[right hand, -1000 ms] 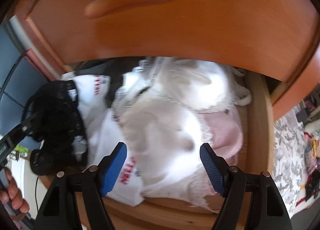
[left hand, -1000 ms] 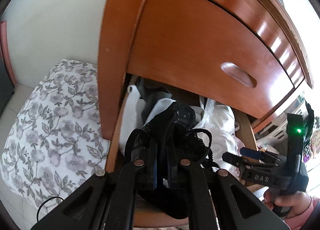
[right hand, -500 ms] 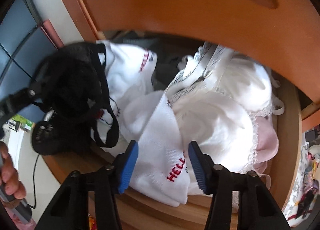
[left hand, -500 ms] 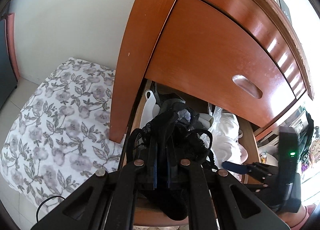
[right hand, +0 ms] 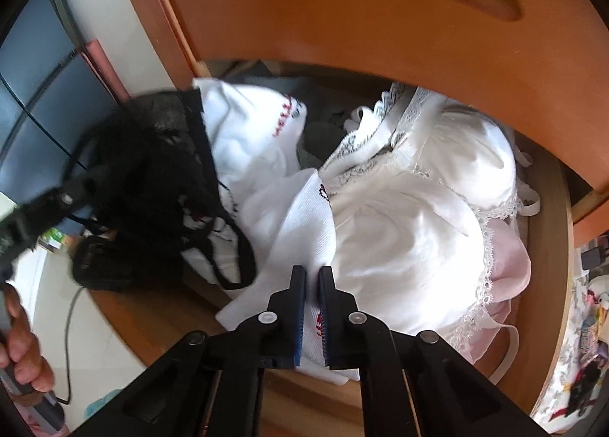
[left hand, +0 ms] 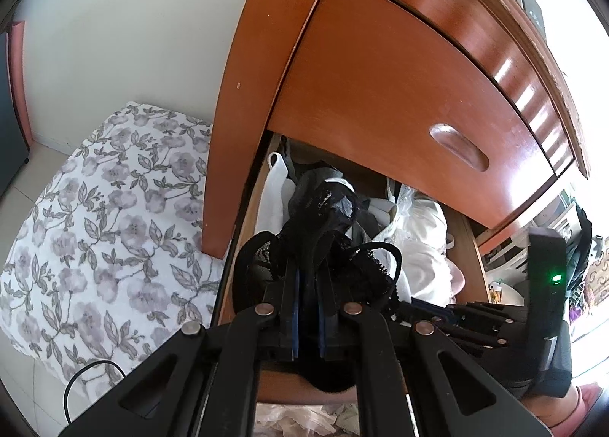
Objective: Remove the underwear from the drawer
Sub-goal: 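Lift the black bra and white sock out of the drawer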
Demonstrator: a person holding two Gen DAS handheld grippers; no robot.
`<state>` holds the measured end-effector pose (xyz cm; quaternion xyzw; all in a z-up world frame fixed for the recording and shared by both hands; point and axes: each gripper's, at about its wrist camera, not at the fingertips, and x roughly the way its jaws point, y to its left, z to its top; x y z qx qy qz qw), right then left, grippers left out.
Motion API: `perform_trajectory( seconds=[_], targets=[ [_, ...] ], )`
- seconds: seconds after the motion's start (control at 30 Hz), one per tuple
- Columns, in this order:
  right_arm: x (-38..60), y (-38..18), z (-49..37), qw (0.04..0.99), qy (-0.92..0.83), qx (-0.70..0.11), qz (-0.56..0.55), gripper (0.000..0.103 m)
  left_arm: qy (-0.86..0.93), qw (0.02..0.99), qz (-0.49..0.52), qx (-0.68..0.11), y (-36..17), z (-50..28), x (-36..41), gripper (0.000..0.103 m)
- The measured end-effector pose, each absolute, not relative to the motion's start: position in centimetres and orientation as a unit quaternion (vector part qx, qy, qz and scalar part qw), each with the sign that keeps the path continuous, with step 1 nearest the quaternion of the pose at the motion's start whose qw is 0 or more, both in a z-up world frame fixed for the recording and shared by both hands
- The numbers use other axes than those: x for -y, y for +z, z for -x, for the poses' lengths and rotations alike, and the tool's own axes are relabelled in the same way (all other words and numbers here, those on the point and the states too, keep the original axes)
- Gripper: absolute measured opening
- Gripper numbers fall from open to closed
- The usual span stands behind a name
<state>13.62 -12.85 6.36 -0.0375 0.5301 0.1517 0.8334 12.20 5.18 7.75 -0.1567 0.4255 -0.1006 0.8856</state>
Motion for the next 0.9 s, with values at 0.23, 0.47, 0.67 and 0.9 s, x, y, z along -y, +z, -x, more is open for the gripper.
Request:
perform_trajectory(
  seconds=[0.23,0.47,0.67,0.9],
  targets=[
    [14.7,10.5,-10.0,0.863,0.165,-0.477,0.013,0.007,-0.104,0.893,0.145,-0.413,9.1,-10.6,-4.5,0.007],
    [15.6,14.7,-6.6,0.886,0.178,-0.427,0.000,0.006,-0.110,0.908,0.129,-0.383,11.4,-8.7,-3.3,0.007],
    [16.5,17.7,-4.0,0.902,0.180,-0.391,-0.014,0.006,-0.120,0.920,0.114,-0.356,13.6,-6.6,-2.2,0.007],
    [18.2,20.3,-0.6,0.919,0.180,-0.351,-0.026,0.006,-0.140,0.934,0.097,-0.314,16.9,-3.2,-1.0,0.007]
  ],
)
